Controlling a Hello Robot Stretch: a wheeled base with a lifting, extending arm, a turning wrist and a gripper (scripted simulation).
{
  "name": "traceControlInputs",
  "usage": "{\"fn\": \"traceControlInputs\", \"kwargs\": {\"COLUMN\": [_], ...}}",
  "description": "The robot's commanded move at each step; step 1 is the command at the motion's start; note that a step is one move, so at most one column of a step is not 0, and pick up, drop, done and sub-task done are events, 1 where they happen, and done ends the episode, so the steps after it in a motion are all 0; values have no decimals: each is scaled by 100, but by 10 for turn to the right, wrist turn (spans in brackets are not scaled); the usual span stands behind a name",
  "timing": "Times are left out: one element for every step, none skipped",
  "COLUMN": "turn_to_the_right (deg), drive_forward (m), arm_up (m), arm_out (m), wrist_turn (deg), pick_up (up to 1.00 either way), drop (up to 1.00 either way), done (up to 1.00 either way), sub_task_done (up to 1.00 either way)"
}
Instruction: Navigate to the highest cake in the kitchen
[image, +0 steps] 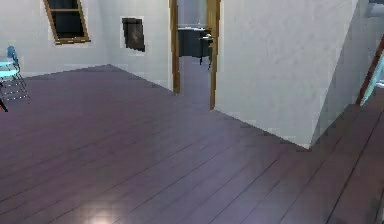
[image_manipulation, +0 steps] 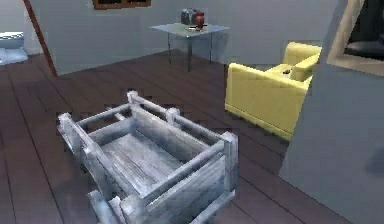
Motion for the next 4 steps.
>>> {"fn": "traceControlInputs", "kwargs": {"turn_to_the_right": [-270, 0, 210, 0], "drive_forward": [0, 45, 0, 100], "arm_up": [0, 0, 0, 0], "arm_out": [0, 0, 0, 0], "wrist_turn": [0, 0, 0, 0], "pick_up": [0, 0, 0, 0], "drop": [0, 0, 0, 0], "done": [0, 0, 0, 0], "sub_task_done": [0, 0, 0, 0]}}
